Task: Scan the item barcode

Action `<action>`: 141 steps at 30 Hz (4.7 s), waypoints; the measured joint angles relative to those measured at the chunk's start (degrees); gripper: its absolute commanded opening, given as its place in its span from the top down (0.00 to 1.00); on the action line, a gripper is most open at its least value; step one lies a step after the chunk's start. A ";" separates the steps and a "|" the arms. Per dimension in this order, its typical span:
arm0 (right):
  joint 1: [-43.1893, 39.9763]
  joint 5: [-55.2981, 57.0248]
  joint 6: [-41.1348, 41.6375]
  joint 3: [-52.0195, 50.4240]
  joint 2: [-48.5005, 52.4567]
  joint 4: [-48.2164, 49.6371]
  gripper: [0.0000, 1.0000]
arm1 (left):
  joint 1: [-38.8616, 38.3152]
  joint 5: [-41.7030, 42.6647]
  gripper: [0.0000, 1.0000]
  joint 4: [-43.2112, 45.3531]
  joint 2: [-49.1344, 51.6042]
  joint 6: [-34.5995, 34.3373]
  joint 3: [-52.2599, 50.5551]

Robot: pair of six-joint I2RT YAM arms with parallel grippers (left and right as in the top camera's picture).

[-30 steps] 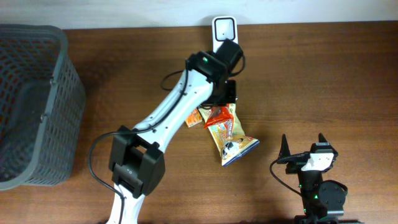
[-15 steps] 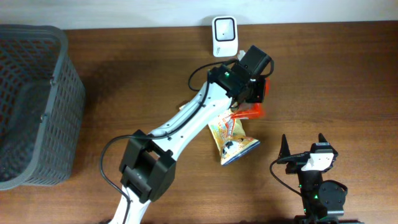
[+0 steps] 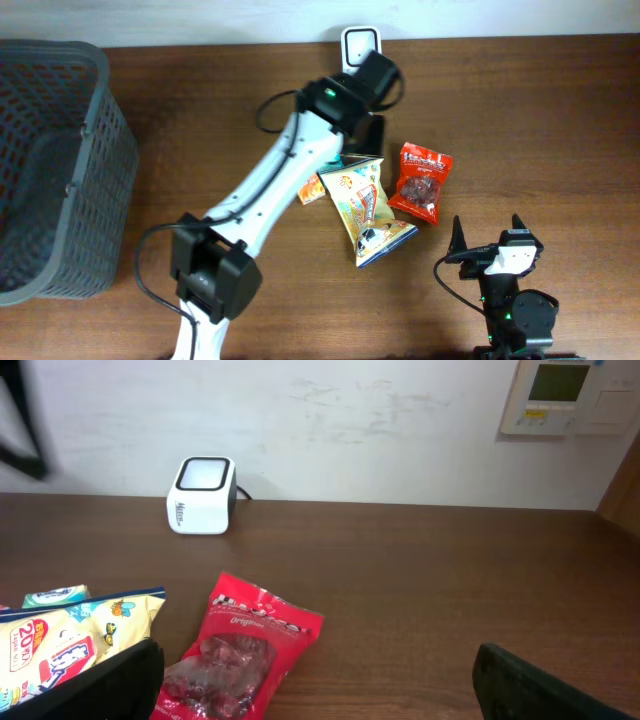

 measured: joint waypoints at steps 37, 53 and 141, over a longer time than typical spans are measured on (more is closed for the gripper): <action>0.00 0.00 -0.02 0.00 0.00 0.00 0.02 | -6.16 18.14 0.54 -2.34 19.28 12.22 18.62; 0.00 -0.02 0.00 0.00 0.00 0.04 0.02 | 17.62 3.04 0.01 -26.38 14.43 9.09 52.98; 31.76 -19.63 36.02 87.21 126.25 -21.79 0.96 | 21.51 7.52 0.93 3.43 -26.64 7.43 -34.62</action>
